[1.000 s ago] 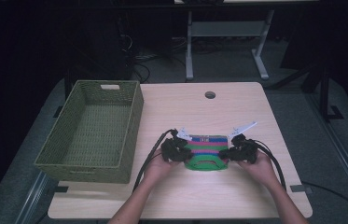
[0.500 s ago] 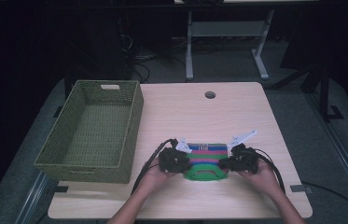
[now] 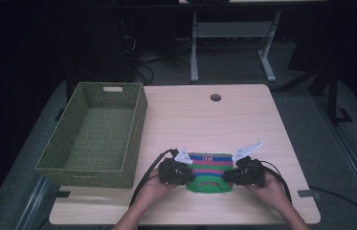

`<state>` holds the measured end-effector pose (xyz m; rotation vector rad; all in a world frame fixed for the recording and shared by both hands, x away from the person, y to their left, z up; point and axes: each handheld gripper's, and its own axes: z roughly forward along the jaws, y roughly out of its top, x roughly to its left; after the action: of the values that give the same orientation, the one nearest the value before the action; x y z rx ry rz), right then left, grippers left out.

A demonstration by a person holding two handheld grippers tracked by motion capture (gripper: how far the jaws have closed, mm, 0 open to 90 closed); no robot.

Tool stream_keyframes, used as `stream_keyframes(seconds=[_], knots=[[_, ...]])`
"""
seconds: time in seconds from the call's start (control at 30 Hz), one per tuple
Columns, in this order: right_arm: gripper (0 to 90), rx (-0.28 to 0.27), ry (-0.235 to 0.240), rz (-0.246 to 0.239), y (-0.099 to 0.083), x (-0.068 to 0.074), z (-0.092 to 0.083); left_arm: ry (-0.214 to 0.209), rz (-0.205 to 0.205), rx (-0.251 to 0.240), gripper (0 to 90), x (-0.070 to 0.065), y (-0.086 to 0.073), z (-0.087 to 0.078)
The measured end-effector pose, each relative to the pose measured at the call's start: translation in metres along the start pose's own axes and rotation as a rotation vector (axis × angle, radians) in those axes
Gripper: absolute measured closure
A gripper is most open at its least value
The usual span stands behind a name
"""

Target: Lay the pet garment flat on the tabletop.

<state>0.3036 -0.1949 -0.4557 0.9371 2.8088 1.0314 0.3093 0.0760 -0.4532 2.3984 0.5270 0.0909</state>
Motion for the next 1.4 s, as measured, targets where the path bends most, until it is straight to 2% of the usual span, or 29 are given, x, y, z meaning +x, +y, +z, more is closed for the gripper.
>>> stream_keyframes(seconds=[0.07,0.13,0.23,0.33,0.47,0.5,0.6,0.67,0.77,0.9,0.97,1.03,1.13,1.23,1.27,1.3,1.4], knots=[[73.6,-0.001,0.002,0.0,0.0,0.0,0.0,0.003,-0.004,-0.005,70.4,-0.001,0.0,0.0],[70.8,-0.004,0.019,0.008,0.0,-0.002,0.0,0.007,0.01,-0.003,70.3,0.0,-0.001,0.0],[69.1,-0.01,0.028,0.019,0.0,-0.002,0.0,-0.001,0.001,-0.003,69.8,0.001,-0.001,-0.001],[61.3,-0.034,0.002,0.001,0.0,0.001,-0.005,0.008,0.0,-0.025,63.7,0.001,0.0,-0.005],[58.7,-0.073,0.007,-0.03,-0.002,0.004,-0.014,-0.012,0.017,-0.056,58.3,-0.005,-0.002,-0.01],[57.9,-0.082,0.018,-0.05,-0.004,0.005,-0.018,-0.03,0.035,-0.063,56.7,-0.008,-0.004,-0.013],[57.7,-0.084,0.029,-0.072,-0.007,0.008,-0.022,-0.052,0.024,-0.079,54.4,-0.011,-0.006,-0.015],[58.2,-0.077,0.042,-0.088,-0.008,0.01,-0.023,-0.064,0.034,-0.088,51.3,-0.012,-0.009,-0.019],[58.4,-0.076,0.055,-0.119,-0.013,0.015,-0.022,-0.087,0.034,-0.104,52.8,-0.013,-0.012,-0.023],[58.0,-0.081,0.06,-0.132,-0.016,0.014,-0.019,-0.117,0.011,-0.138,55.4,-0.013,-0.014,-0.026],[57.7,-0.081,0.059,-0.133,-0.017,0.015,-0.018,-0.116,0.021,-0.129,55.5,-0.013,-0.014,-0.024],[57.5,-0.078,0.059,-0.146,-0.016,0.016,-0.014,-0.114,0.044,-0.098,53.7,-0.014,-0.014,-0.018],[57.6,-0.064,0.038,-0.158,-0.015,0.016,-0.011,-0.125,0.037,-0.07,51.5,-0.014,-0.015,-0.012],[57.7,-0.055,0.024,-0.163,-0.015,0.015,-0.008,-0.125,0.032,-0.071,51.6,-0.011,-0.015,-0.009],[57.8,-0.051,0.024,-0.15,-0.015,0.015,-0.007,-0.114,0.029,-0.073,51.2,-0.011,-0.016,-0.009],[58.6,-0.05,0.014,-0.16,-0.015,0.013,-0.006,-0.085,0.046,-0.071,49.9,-0.013,-0.016,-0.008],[59.0,-0.051,0.01,-0.16,-0.015,0.014,-0.005,-0.071,0.054,-0.068,50.0,-0.015,-0.016,-0.006]])
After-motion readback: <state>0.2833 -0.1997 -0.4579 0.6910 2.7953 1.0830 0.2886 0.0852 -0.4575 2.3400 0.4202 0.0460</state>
